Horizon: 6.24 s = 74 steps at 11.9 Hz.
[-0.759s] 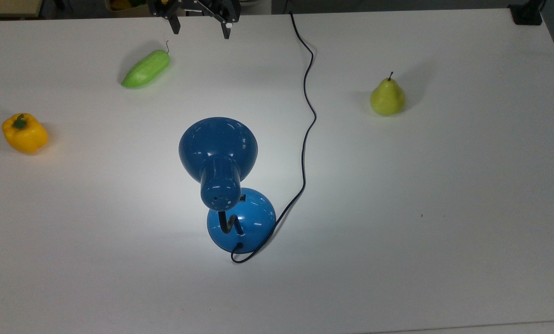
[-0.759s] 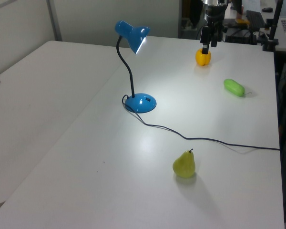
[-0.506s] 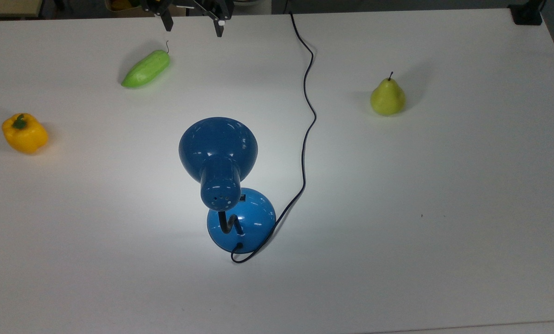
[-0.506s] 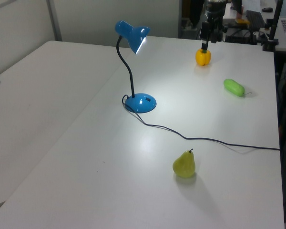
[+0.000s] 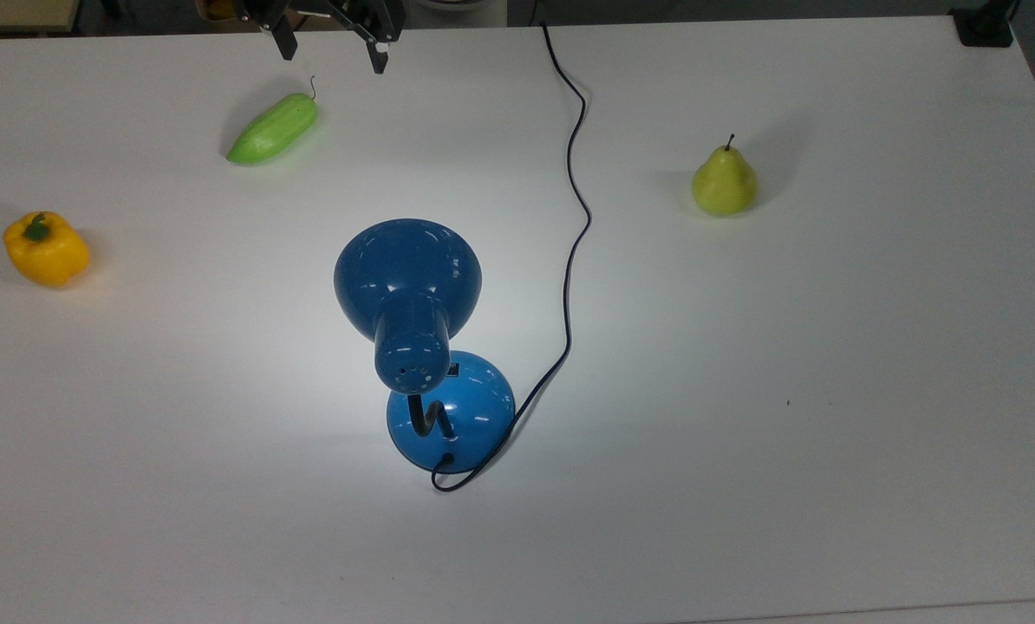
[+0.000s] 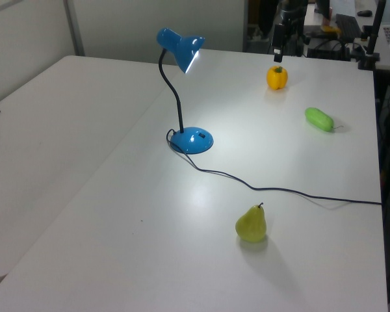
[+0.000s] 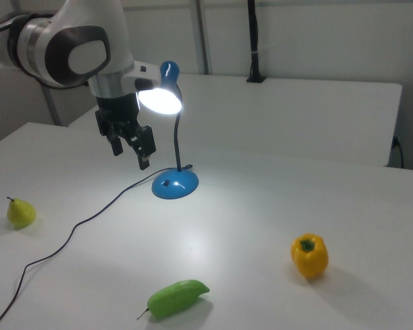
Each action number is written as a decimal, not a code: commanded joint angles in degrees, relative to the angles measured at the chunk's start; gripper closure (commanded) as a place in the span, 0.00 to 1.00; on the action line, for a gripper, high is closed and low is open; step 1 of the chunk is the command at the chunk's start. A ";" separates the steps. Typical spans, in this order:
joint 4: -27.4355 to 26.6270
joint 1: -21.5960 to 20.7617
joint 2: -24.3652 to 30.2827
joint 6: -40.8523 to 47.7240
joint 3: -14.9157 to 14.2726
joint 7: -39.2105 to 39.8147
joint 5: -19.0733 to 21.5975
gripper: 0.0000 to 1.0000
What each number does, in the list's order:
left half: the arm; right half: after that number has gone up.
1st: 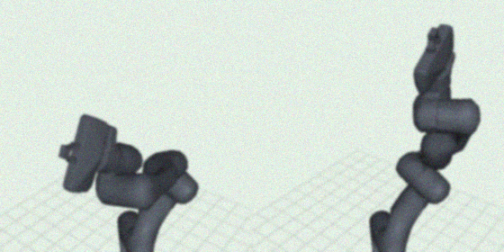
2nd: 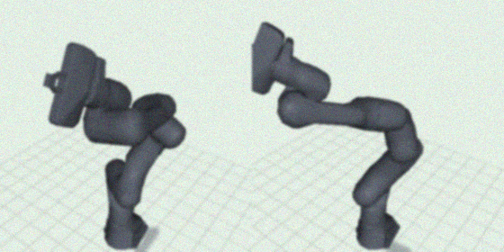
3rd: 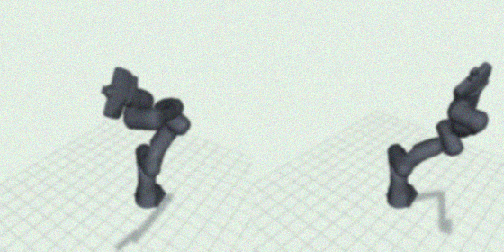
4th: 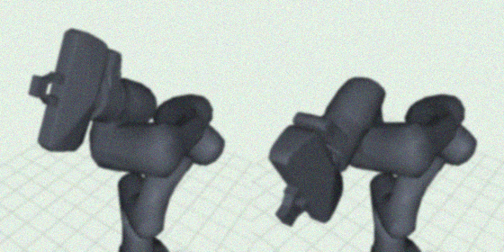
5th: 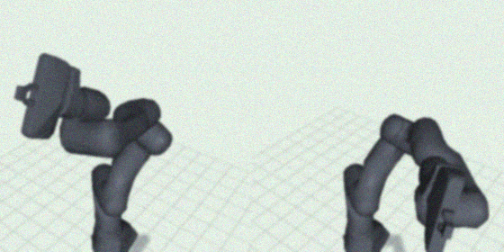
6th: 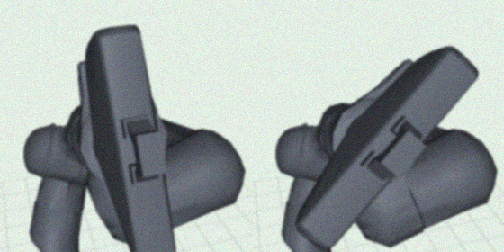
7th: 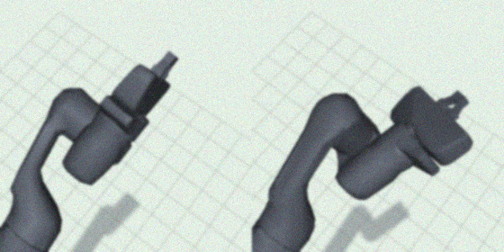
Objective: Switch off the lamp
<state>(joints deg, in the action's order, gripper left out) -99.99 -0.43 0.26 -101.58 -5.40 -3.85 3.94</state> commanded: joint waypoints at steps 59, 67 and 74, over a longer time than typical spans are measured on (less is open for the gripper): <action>-2.75 -12.40 -27.79 -52.59 -0.40 -0.62 2.13 1.00; -2.50 -9.42 -9.85 -13.58 -0.84 -1.07 -0.60 0.97; -2.50 -6.52 -3.34 -1.42 -0.76 -2.47 -1.38 0.00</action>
<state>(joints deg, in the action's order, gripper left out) -100.27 -6.56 -5.06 -103.50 -6.18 -3.77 4.14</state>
